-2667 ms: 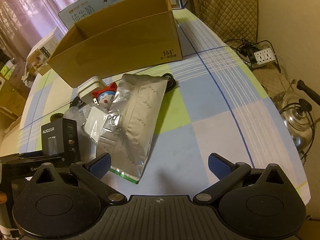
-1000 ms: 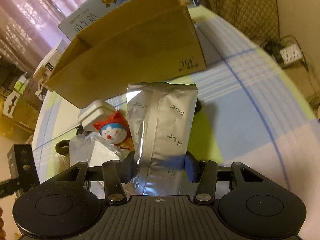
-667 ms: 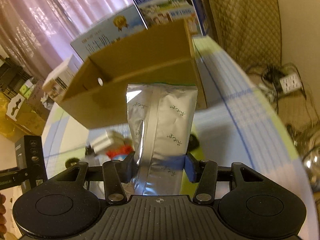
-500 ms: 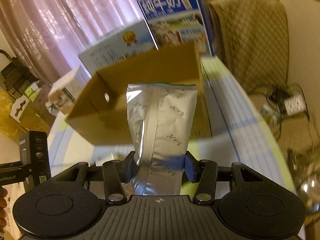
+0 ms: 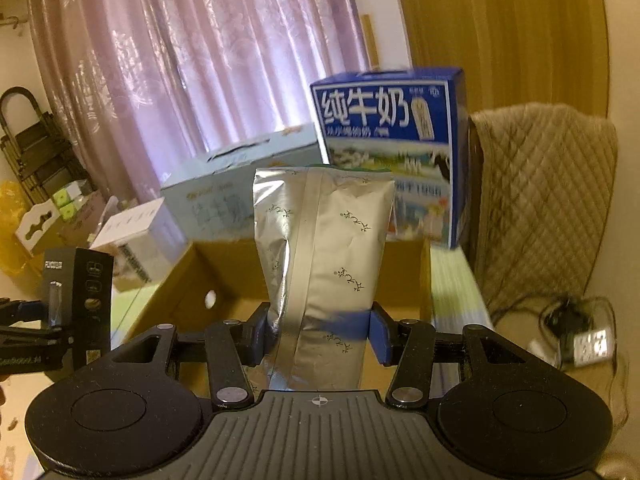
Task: Organize objects
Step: 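Carry both items to the cardboard box while the right tool releases the foil bag inside, then lower the FLYCO box into the cardboard box and open the left tool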
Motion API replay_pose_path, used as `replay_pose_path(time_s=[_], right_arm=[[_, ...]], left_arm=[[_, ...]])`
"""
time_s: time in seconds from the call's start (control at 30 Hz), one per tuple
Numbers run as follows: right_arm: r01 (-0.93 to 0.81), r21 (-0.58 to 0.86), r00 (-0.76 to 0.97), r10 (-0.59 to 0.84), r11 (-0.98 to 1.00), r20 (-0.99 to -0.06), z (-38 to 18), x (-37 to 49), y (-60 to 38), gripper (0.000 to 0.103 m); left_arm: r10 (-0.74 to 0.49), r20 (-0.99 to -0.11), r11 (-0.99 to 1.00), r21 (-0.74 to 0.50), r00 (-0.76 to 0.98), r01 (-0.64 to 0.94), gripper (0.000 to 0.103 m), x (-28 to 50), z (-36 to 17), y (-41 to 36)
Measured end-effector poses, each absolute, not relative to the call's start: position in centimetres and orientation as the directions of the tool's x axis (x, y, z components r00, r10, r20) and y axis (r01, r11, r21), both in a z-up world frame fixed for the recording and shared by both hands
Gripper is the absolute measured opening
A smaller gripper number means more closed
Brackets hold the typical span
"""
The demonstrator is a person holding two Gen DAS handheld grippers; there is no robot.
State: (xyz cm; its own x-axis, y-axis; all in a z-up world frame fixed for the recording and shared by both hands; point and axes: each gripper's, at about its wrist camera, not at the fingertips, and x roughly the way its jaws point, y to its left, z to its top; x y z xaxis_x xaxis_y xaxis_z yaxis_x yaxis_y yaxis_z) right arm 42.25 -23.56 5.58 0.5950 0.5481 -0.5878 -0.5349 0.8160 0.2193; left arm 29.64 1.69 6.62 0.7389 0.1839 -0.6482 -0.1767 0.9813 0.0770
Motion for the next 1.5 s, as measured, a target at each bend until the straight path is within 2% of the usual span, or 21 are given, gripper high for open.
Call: replay_pose_path(time_s=[0.23,0.57,0.87,0.97,1.1,1.17,1.5], right_arm=[[-0.542,0.129,0.607,0.493,0.830,-0.623,4.2,46.1,-21.4,0.047],[-0.539,0.018,0.547,0.367,0.842,-0.753,-2.0,48.6,-19.3,0.047],[-0.566,-0.089,0.472,0.234,0.820,-0.850,-4.8,49.0,-17.6,0.047],[-0.590,-0.136,0.461,0.194,0.796,-0.866,-5.2,49.1,-16.9,0.054],[-0.586,-0.120,0.473,0.219,0.801,-0.853,-4.7,49.5,-17.0,0.068],[-0.591,-0.093,0.468,0.246,0.801,-0.849,-4.2,49.6,-17.4,0.071],[-0.583,0.019,0.447,0.341,0.812,-0.827,-2.8,50.3,-19.2,0.072]], left_arm=[[0.206,-0.652,0.978,0.109,0.729,-0.179,0.078,34.3,6.2,1.4],[0.215,-0.700,0.976,0.135,0.681,-0.169,0.078,38.1,3.2,1.1],[0.209,-0.740,0.978,0.150,0.639,-0.146,0.079,39.8,1.2,1.0],[0.209,-0.750,0.978,0.159,0.628,-0.135,0.079,40.3,0.8,0.8],[0.204,-0.771,0.979,0.167,0.603,-0.117,0.079,41.0,0.1,0.7],[0.211,-0.776,0.977,0.180,0.594,-0.112,0.079,41.2,-0.1,0.7],[0.216,-0.813,0.975,0.203,0.540,-0.084,0.079,42.4,-1.6,0.6]])
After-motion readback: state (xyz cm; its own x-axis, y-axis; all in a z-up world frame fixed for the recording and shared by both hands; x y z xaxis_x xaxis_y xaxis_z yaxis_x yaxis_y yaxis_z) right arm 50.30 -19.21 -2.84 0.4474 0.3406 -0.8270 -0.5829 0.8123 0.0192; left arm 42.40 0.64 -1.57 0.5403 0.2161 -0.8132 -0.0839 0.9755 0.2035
